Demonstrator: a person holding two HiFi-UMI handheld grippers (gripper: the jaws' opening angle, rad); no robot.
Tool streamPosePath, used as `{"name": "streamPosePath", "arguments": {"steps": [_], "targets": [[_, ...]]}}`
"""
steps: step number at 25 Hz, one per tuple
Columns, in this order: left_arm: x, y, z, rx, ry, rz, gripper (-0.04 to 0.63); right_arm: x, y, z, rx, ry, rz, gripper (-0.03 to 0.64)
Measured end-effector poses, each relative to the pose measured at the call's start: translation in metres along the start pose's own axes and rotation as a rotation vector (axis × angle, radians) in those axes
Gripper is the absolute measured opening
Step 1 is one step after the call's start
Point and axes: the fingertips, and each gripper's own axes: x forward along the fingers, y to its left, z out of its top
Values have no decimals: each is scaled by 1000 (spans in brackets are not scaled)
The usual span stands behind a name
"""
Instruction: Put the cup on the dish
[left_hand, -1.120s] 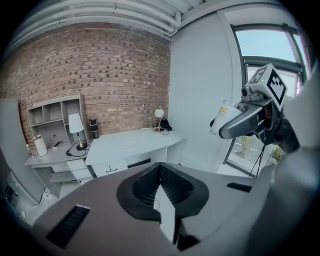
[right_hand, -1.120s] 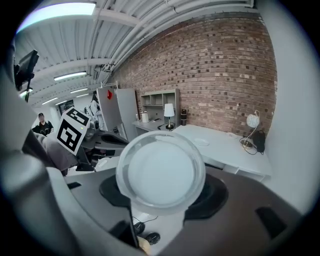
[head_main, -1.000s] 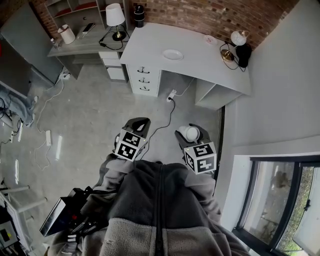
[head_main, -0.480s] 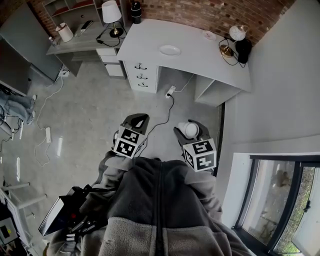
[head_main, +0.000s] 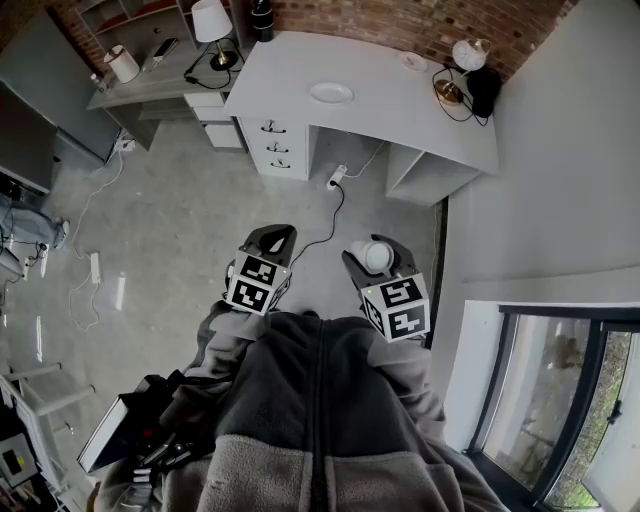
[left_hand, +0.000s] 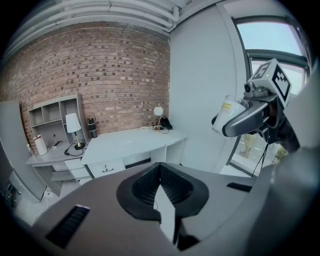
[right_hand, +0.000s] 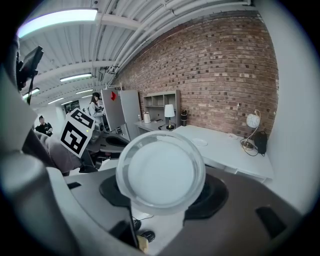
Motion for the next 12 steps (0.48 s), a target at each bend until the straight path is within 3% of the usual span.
{"name": "streamPosePath", "arguments": {"steps": [12], "targets": [[-5,6,-4,-33,3,34,6,-2,0,-5,5,13,6,253]]}}
